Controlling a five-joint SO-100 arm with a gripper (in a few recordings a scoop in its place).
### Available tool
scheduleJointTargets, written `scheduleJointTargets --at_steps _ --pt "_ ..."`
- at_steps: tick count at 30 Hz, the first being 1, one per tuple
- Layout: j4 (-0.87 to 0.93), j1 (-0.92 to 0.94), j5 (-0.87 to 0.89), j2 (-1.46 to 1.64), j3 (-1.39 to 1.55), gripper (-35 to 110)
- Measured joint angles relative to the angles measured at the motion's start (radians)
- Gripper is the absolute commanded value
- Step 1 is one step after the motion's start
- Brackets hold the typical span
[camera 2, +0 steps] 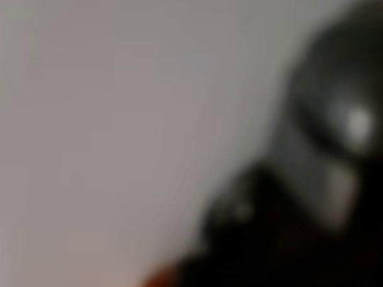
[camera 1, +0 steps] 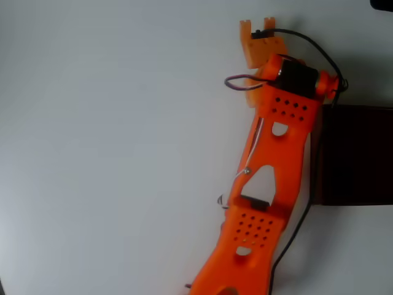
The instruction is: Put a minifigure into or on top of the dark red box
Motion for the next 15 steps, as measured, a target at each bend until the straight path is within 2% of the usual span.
scheduleJointTargets --at_steps 15 --pt "-0.002 0.014 0.112 0.069 0.213 20"
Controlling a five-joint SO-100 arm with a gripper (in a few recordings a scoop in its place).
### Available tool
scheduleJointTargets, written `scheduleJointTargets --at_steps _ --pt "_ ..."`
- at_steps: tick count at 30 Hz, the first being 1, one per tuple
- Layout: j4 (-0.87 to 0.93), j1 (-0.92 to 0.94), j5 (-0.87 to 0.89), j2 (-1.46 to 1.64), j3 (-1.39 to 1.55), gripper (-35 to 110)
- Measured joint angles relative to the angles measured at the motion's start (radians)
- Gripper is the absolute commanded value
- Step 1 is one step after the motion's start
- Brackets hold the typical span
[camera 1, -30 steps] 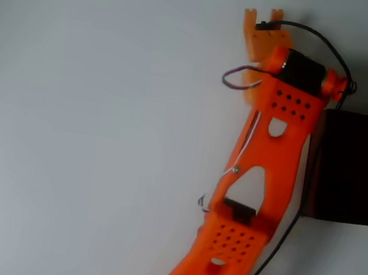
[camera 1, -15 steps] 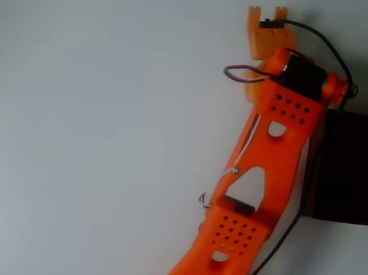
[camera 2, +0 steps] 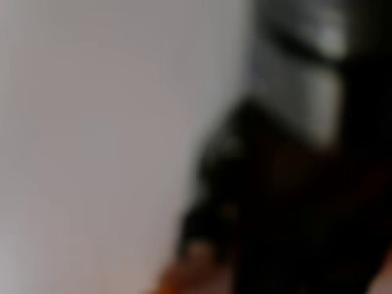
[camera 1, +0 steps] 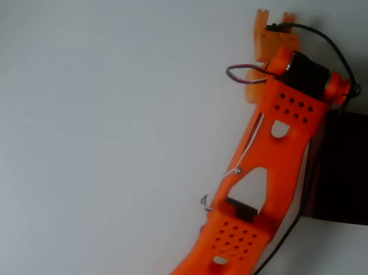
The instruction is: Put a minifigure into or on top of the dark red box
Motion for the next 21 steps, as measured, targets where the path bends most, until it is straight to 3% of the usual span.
scheduleJointTargets --at_steps 21 --pt "0.008 -0.003 0.025 -0.028 -0.107 20"
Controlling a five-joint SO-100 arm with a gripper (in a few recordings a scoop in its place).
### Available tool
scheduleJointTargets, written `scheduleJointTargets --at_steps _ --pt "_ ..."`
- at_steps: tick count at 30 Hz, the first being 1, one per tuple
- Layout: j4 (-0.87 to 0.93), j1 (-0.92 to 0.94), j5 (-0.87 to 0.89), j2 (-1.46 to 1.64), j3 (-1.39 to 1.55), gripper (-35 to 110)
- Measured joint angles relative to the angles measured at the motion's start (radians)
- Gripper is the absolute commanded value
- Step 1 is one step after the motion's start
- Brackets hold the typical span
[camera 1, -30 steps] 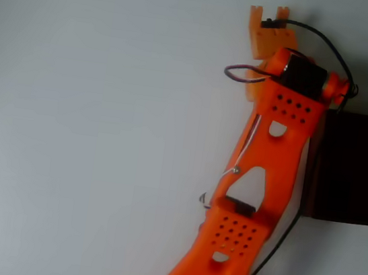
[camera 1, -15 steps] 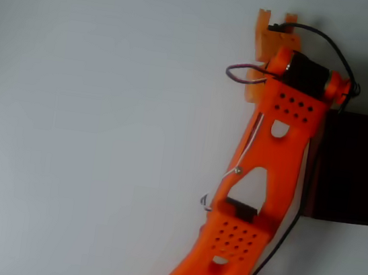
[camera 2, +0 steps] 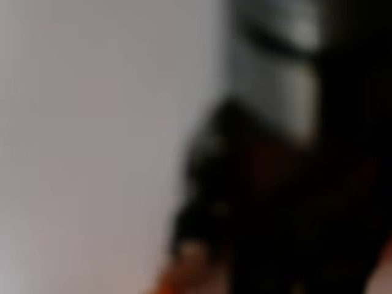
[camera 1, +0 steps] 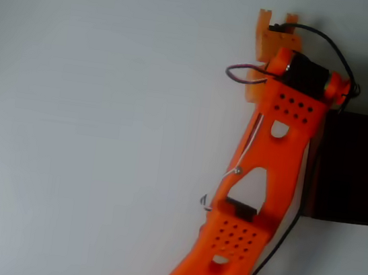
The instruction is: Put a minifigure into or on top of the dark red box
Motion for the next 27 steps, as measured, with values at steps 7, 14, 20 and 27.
scheduleJointTargets --at_steps 7,14,20,27 --pt "0.000 0.000 -0.026 -0.023 -0.040 20" --pt "-0.006 0.000 -0.046 -0.023 -0.057 14" --pt "-0.008 0.002 -0.046 -0.025 -0.052 11" --pt "-0.008 0.000 -0.032 -0.025 -0.052 6"
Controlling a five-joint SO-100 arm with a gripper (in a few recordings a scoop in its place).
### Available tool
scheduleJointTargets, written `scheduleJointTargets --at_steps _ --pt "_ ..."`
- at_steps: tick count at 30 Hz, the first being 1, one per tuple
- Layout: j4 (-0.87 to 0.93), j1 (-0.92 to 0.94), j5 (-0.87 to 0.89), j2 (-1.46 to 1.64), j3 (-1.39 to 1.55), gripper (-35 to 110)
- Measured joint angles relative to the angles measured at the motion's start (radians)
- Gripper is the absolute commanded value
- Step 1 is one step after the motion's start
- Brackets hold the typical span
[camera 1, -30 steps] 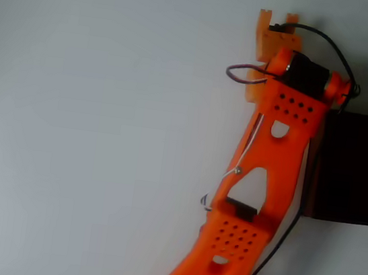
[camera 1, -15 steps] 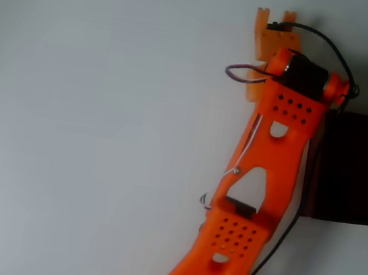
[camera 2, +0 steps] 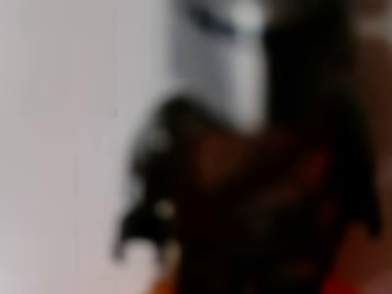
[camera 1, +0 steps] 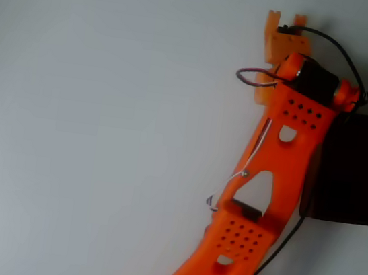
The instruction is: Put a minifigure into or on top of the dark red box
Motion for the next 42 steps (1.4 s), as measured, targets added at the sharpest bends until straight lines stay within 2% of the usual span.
scheduleJointTargets --at_steps 5,13,22,35,42 --pt "0.000 -0.003 -0.005 0.000 0.000 0" --pt "0.000 -0.003 -0.005 0.000 0.000 0" --pt "0.000 0.025 -0.110 0.069 0.049 0" --pt "0.002 0.256 -0.298 0.606 0.419 0" --pt "0.002 0.410 -0.379 0.687 0.563 0"
